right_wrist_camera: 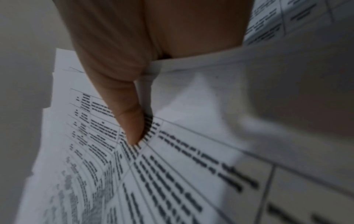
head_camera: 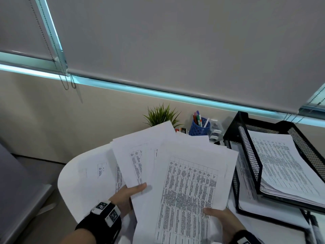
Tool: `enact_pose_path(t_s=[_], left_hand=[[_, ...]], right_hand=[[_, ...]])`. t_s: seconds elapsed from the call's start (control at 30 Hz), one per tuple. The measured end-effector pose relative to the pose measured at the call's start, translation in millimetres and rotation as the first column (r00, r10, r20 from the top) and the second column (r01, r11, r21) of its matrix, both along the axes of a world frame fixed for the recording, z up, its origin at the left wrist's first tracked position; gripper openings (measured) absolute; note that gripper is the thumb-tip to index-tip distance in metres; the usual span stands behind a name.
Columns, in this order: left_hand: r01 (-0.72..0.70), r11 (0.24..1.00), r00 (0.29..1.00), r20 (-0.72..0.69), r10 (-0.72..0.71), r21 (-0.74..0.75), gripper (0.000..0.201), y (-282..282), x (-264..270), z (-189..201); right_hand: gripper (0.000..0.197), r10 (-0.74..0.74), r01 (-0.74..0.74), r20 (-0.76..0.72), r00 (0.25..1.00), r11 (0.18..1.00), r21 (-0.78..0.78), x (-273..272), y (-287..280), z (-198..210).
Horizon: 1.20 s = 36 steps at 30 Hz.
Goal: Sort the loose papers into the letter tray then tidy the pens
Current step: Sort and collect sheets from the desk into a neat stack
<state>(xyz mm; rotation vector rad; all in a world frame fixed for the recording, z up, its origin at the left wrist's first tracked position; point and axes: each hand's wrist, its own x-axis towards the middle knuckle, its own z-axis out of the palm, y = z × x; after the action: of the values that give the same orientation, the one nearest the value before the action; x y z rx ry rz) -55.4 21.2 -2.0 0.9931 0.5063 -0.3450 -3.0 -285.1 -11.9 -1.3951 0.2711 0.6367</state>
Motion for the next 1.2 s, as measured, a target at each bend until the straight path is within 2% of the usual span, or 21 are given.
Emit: enact_pose_path(t_s=[0.1,0.2,0.27,0.3,0.33,0.4,0.47,0.5,0.53,0.6,0.67,0.77,0.87,0.93,1.0,1.1,1.2], left_hand=[[0.048,0.998,0.998,0.028,-0.049,0.027,0.073,-4.8,1.0,1.7],[0.075,0.983,0.997,-0.038,-0.070,0.166,0.071,0.7,8.1,-12.5],[0.096,0.966,0.995,-0.055,-0.085,0.241,0.090,7.0,16.4,-42.3],[0.095,0.963,0.995,-0.052,-0.084,0.251,0.096,5.4,17.7,-42.8],[0.106,0.962,0.994,-0.046,-0.097,0.250,0.092,0.3,16.6,-33.5],[0.144,0.956,0.989,-0.049,-0.136,0.254,0.068,-12.6,11.1,-5.9],[0.115,0.953,0.991,-0.099,-0.091,0.280,0.049,-16.5,11.3,-3.9],[0.098,0.952,0.992,-0.104,-0.071,0.288,0.050,-17.7,11.4,-5.1],[0.081,0.955,0.993,-0.103,-0.053,0.285,0.062,-19.5,10.9,-3.8],[0.017,0.972,0.999,-0.039,-0.008,0.235,0.089,-20.0,11.3,-8.4],[-0.040,0.981,0.999,0.025,0.036,0.187,0.106,-17.6,12.4,-12.3],[-0.079,0.986,0.986,0.155,0.055,0.150,0.101,-9.6,16.0,-0.1],[-0.053,0.988,0.967,0.255,0.015,0.144,0.091,-3.4,22.2,28.9],[-0.068,0.985,0.950,0.313,0.014,0.161,0.095,-0.8,29.8,48.2],[-0.116,0.978,0.919,0.392,0.039,0.174,0.098,0.6,38.0,66.7],[-0.128,0.978,0.879,0.476,0.034,0.167,0.084,1.9,46.6,90.2],[-0.074,0.976,0.861,0.507,-0.042,0.206,0.072,-0.6,48.6,102.6]], right_hand=[[0.093,0.011,-0.011,0.001,1.000,1.000,0.002,-2.0,-1.1,3.2],[0.090,0.045,-0.045,-0.018,0.999,0.999,-0.008,-3.7,0.4,13.5],[0.083,0.059,-0.059,-0.029,0.998,0.998,-0.009,-5.8,4.3,20.7],[0.086,0.081,-0.081,-0.033,0.996,0.996,-0.023,-5.7,5.0,21.3],[0.093,0.085,-0.087,-0.038,0.996,0.994,-0.058,-4.9,5.3,18.8],[0.097,0.125,-0.125,-0.008,0.992,0.982,-0.139,-5.8,8.8,18.4],[0.079,0.127,-0.129,-0.025,0.992,0.978,-0.162,-6.2,13.6,18.9],[0.075,0.102,-0.106,-0.034,0.994,0.981,-0.165,-6.0,14.3,17.4],[0.083,0.078,-0.082,-0.030,0.997,0.982,-0.170,-5.3,13.6,15.1],[0.108,0.043,-0.046,-0.020,0.999,0.978,-0.201,-3.2,13.7,10.5],[0.110,-0.002,0.002,-0.002,1.000,0.986,-0.167,0.1,10.5,12.2],[0.096,-0.020,0.028,0.065,0.998,0.991,-0.129,5.9,8.1,35.4],[0.104,-0.041,0.052,0.171,0.984,0.997,-0.059,11.8,6.0,59.1],[0.105,-0.052,0.059,0.233,0.971,0.998,-0.025,15.7,8.5,77.2],[0.087,-0.049,0.050,0.283,0.958,0.999,0.005,20.1,10.7,94.1],[0.055,-0.027,0.034,0.368,0.930,0.999,-0.014,26.0,14.3,114.2],[0.039,-0.017,0.046,0.440,0.898,0.997,-0.056,26.4,19.9,125.2]])
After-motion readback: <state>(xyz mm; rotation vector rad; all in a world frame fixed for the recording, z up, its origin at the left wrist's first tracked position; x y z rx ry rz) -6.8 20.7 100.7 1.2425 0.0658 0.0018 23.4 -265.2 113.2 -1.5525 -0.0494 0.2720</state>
